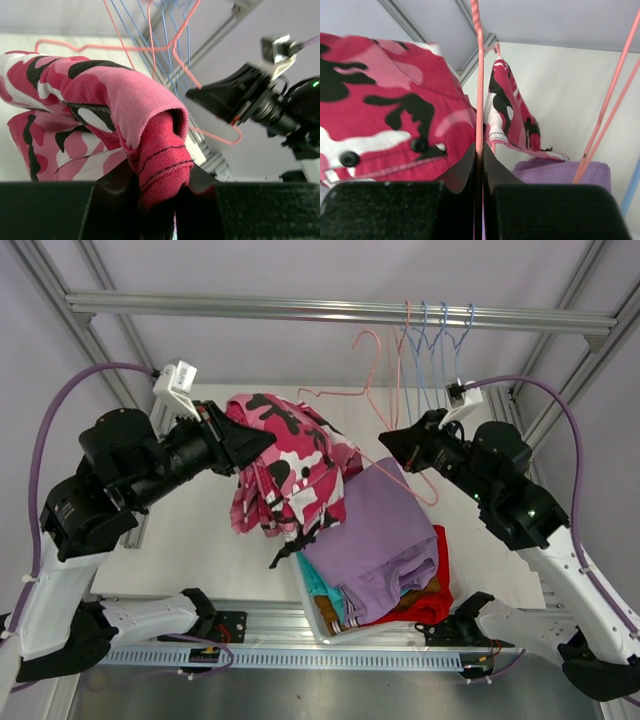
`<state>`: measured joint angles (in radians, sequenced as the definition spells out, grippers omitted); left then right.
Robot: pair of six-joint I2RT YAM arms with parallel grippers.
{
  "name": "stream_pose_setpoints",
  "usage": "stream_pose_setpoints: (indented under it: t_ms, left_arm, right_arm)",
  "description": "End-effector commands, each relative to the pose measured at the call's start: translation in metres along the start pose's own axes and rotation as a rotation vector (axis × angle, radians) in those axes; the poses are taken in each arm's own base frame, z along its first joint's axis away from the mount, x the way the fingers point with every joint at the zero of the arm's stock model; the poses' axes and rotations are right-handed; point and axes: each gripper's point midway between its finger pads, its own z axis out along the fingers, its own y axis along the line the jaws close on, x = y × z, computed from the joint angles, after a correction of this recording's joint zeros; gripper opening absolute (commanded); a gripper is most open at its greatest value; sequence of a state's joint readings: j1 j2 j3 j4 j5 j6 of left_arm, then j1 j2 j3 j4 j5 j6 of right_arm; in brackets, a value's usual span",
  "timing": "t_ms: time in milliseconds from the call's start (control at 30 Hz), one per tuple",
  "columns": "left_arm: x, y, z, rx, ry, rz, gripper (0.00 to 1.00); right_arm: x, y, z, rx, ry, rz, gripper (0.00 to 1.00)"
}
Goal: Remove the trousers from the hanger
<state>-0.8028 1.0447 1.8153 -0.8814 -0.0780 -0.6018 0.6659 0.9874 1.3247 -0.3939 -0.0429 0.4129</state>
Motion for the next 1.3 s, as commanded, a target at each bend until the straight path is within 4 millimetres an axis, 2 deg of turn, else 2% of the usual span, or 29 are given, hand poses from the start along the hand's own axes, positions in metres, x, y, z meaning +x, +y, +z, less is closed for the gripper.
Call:
stream_pose_setpoints:
  t_ms: [0,133,300,367,400,433,500,567,600,667,733,767,800,867,1100,1267]
  left_arm:
    - [-0.012,-0.033,-0.013,0.163,-0.05,-0.005,0.01]
    - [0.009,-0.04,-0.009,0.198,0.008,-0.003,0.01]
    - [0.067,-0.053,0.015,0.25,0.147,0.004,0.01]
    - [0.085,-0.063,0.02,0.274,0.185,0.006,0.01]
    - [0.088,-0.07,0.022,0.296,0.181,0.002,0.0]
    - [0.112,-0.069,0.028,0.294,0.231,0.013,0.01]
    - [0.13,-0.067,0.04,0.269,0.252,0.02,0.01]
    - [0.168,-0.063,0.049,0.258,0.319,0.032,0.01]
    - [0.177,-0.065,0.057,0.26,0.322,0.026,0.01]
    - [0.217,-0.052,0.067,0.215,0.388,0.023,0.01]
    - [0.242,-0.054,0.078,0.22,0.421,0.009,0.01]
    - [0.271,-0.038,0.082,0.18,0.472,0.003,0.01]
    - [0.282,-0.036,0.085,0.171,0.484,-0.006,0.01]
    - [0.316,-0.018,0.094,0.118,0.529,-0.018,0.0]
    - [0.386,0.038,0.109,-0.077,0.621,0.013,0.01]
    - [0.424,0.055,0.11,-0.117,0.689,-0.021,0.01]
  right_arm:
    - [-0.028,0.016,-0.029,-0.048,-0.086,-0.026,0.0]
    - [-0.026,0.012,-0.043,-0.031,-0.097,-0.042,0.0]
    - [-0.024,0.009,-0.054,-0.023,-0.099,-0.052,0.0]
    - [-0.026,0.009,-0.059,-0.02,-0.109,-0.055,0.0]
    - [-0.024,0.007,-0.062,-0.017,-0.107,-0.058,0.0]
    - [-0.025,0.008,-0.064,-0.019,-0.111,-0.06,0.0]
    - [-0.023,0.007,-0.07,-0.015,-0.106,-0.061,0.0]
    - [-0.021,0.006,-0.075,-0.014,-0.108,-0.061,0.0]
    - [-0.017,0.003,-0.075,-0.01,-0.103,-0.059,0.0]
    - [-0.014,0.003,-0.081,-0.014,-0.11,-0.052,0.0]
    - [-0.008,0.0,-0.086,-0.012,-0.109,-0.049,0.0]
    - [-0.006,-0.001,-0.086,-0.01,-0.105,-0.047,0.0]
    - [-0.004,-0.002,-0.087,-0.01,-0.105,-0.048,0.0]
    - [0.0,-0.004,-0.09,-0.008,-0.1,-0.048,0.0]
    - [-0.003,-0.002,-0.1,-0.017,-0.11,-0.054,0.0]
    - [-0.014,0.002,-0.108,-0.018,-0.125,-0.073,0.0]
